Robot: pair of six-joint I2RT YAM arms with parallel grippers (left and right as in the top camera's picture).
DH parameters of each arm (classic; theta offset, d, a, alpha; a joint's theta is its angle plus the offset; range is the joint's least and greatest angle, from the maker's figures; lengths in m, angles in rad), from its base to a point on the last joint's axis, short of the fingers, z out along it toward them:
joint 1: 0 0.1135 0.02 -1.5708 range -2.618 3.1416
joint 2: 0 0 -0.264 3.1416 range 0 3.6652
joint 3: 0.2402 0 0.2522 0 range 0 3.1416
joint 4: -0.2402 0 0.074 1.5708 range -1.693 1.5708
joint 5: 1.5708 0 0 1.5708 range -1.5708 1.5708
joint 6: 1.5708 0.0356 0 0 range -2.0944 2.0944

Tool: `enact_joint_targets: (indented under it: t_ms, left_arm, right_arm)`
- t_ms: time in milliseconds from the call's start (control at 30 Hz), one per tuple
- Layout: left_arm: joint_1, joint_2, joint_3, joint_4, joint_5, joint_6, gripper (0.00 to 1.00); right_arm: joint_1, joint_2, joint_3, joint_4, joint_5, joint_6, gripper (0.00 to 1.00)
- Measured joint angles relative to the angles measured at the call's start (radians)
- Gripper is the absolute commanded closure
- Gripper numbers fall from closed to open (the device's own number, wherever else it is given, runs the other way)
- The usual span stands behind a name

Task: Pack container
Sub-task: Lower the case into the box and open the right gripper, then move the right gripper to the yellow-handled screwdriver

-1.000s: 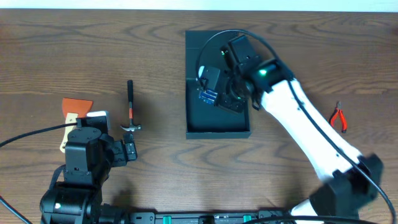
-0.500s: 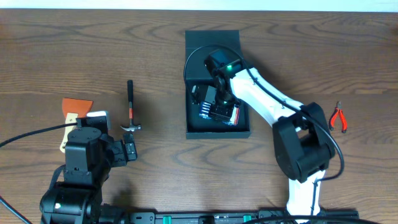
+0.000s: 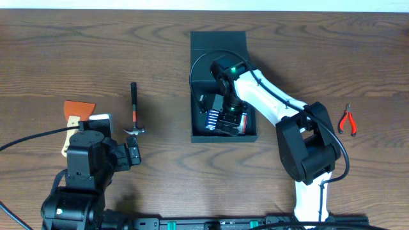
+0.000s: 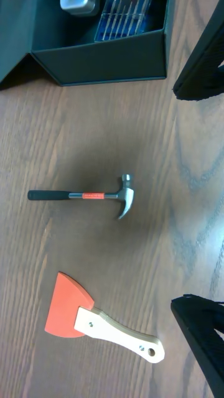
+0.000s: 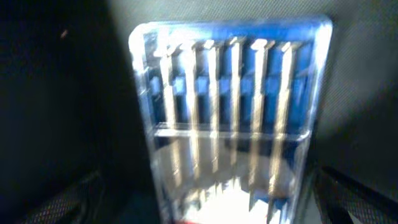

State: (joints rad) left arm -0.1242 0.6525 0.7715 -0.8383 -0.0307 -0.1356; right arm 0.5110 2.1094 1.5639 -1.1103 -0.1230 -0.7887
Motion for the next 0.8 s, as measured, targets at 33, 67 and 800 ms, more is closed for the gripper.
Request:
enact_joint_targets:
  t_ms: [33, 67, 800]
  left_arm:
    - [0.000, 0.000, 0.000, 0.000, 0.000, 0.000, 0.02]
    - [0.000, 0.000, 0.000, 0.000, 0.000, 0.000, 0.01]
    - [0.000, 0.000, 0.000, 0.000, 0.000, 0.000, 0.02]
  right_arm:
    - [0.000, 0.000, 0.015, -0.019, 0.002, 0.008, 0.01]
    - [0.000, -0.002, 0.036, -0.037, 0.010, 0.026, 0.01]
    - [-0.397, -0.317, 0.463, -0.357, 0.205, 0.721, 0.01]
